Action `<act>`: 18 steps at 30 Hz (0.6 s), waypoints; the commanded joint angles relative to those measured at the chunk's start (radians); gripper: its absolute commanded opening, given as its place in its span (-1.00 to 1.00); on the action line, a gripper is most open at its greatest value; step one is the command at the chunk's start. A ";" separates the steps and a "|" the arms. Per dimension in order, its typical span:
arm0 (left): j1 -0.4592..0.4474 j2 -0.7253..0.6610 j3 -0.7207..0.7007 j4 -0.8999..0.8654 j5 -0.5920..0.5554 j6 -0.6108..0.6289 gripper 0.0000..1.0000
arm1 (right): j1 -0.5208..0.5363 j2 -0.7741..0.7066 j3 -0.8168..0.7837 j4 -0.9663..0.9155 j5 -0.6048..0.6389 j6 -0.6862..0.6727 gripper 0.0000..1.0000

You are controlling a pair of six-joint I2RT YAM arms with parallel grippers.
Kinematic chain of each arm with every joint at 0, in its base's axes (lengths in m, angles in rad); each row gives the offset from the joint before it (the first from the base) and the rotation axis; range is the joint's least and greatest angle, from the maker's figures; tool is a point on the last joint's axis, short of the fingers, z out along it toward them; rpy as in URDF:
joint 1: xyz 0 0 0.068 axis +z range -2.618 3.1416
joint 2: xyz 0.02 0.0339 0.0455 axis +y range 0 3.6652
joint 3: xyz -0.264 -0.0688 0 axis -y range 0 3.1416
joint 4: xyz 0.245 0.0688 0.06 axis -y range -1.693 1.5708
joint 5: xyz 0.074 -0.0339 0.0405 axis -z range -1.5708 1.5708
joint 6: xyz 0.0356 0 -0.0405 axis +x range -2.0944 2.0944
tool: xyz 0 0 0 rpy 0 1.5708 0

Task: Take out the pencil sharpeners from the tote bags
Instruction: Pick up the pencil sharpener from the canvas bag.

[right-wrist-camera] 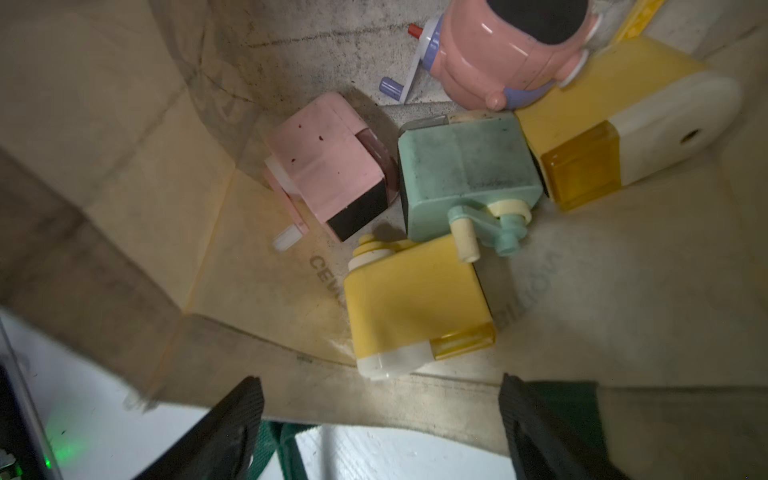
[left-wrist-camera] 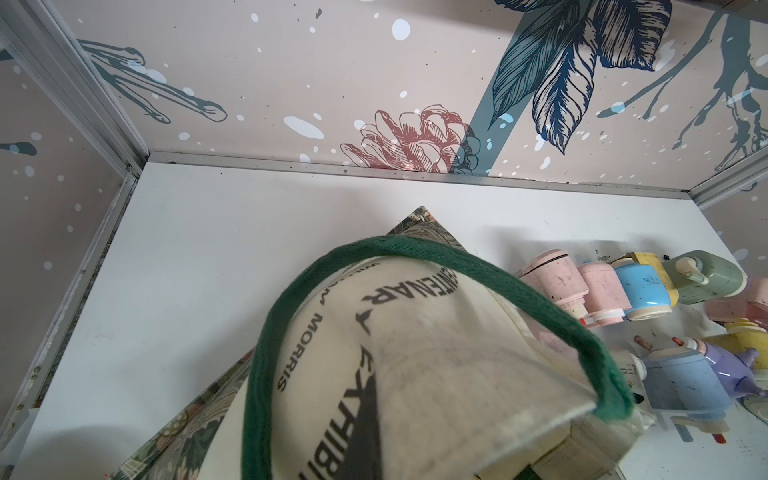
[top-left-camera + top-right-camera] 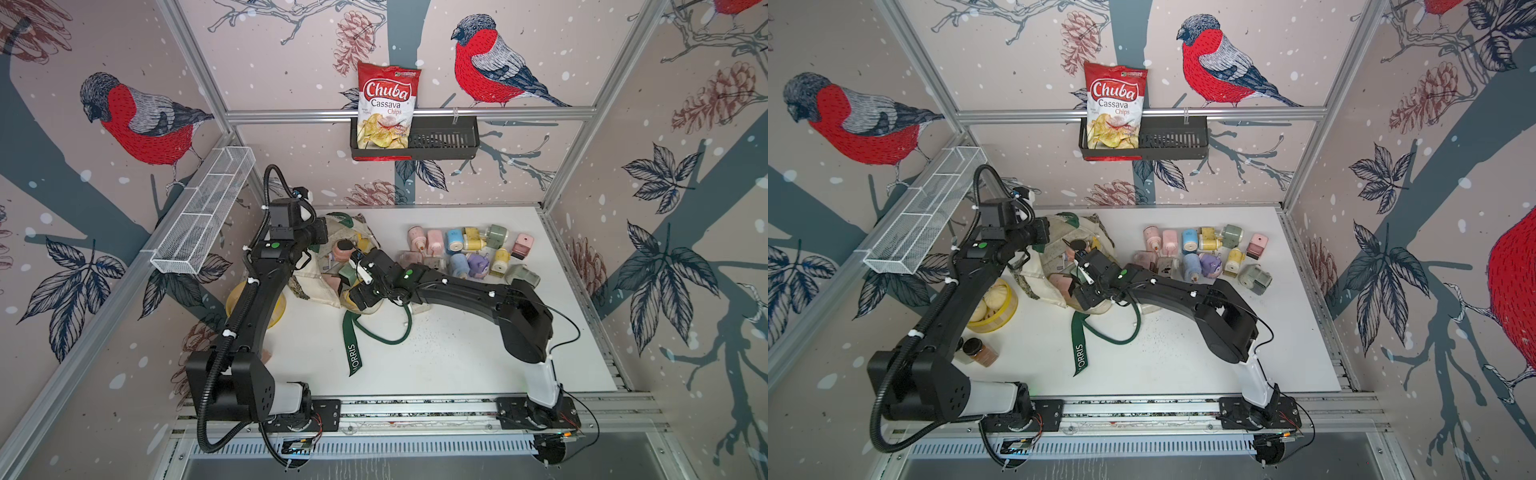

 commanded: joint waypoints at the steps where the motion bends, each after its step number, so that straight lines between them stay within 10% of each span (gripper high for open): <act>1: 0.001 -0.014 0.003 0.083 0.019 -0.005 -1.00 | -0.006 0.059 0.065 -0.075 0.025 -0.038 0.86; 18: 0.001 -0.012 0.004 0.083 0.016 -0.005 -1.00 | -0.006 0.238 0.197 -0.154 -0.015 -0.123 0.96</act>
